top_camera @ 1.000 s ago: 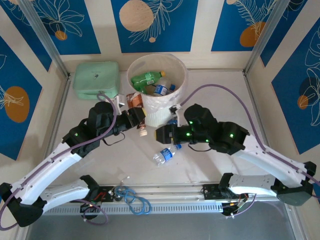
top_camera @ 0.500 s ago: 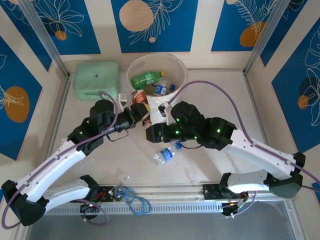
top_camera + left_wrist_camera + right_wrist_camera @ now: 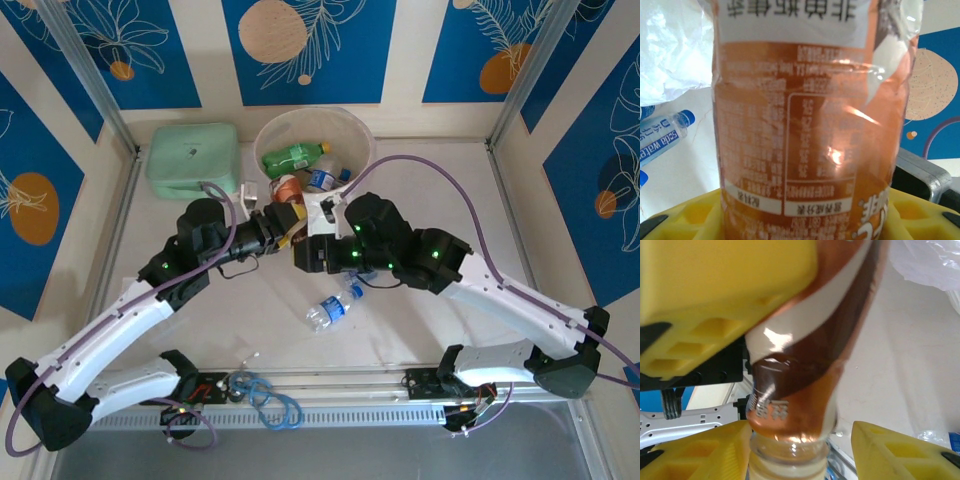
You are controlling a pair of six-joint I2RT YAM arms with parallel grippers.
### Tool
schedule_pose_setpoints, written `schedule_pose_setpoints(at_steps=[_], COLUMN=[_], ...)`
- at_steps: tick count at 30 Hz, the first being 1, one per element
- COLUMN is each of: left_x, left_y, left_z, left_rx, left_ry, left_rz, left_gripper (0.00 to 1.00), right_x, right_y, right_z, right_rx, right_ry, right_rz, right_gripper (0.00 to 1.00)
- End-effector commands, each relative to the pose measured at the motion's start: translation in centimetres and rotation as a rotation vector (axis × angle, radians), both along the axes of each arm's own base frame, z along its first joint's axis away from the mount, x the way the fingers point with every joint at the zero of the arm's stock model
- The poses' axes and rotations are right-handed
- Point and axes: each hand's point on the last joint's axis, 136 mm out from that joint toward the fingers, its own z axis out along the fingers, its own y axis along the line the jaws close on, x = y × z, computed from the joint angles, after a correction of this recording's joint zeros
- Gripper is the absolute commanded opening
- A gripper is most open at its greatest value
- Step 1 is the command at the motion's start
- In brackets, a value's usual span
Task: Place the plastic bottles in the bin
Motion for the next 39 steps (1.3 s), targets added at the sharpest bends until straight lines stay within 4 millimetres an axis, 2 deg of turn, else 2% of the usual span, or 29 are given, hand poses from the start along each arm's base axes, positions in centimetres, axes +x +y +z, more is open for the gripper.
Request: schedule_pose_setpoints(at_steps=[1,11,12,15,16,20,24,29,35,39], left_x=[-0.1,0.2,0.2,0.3,0.3,0.1,0.1,0.2,-0.3,-0.8], left_y=[-0.3,-0.1,0.0,0.6,1.0,2.5,5.2,8.0,8.6,9.2], left_z=[0.7,0.5,0.6,0.5,0.4,1.2,1.6,-0.1,-2.0,-3.1], left_rx=[-0.042,-0.034,-0.034,-0.01,0.014,0.128,0.301,0.51,0.576,0.607], left_ry=[-0.016,-0.022,-0.025,-0.036,-0.041,-0.108,-0.196,-0.251,-0.253,-0.253], left_rz=[-0.027,-0.018,-0.016,0.005,0.019,0.043,0.113,0.176,0.155,0.152], left_gripper=[0.51,0.51,0.56,0.86,1.0,1.0,1.0,1.0,1.0,1.0], right_x=[-0.1,-0.1,-0.1,0.0,0.2,1.8,4.6,8.2,12.4,14.7], right_y=[0.8,0.5,0.4,0.1,-0.1,-1.8,-4.6,-7.1,-8.0,-8.3], right_z=[1.0,1.0,1.0,1.4,1.7,3.1,4.6,5.9,7.2,7.2], right_rx=[0.035,0.027,0.025,0.02,0.016,-0.024,-0.061,-0.076,-0.111,-0.147], right_ry=[-0.016,-0.026,-0.028,-0.038,-0.046,-0.077,-0.059,-0.03,-0.031,-0.025], right_rz=[0.029,0.012,0.011,-0.001,-0.012,-0.1,-0.233,-0.337,-0.387,-0.41], right_gripper=[0.52,0.28,0.26,0.24,0.23,0.2,0.2,0.19,0.19,0.2])
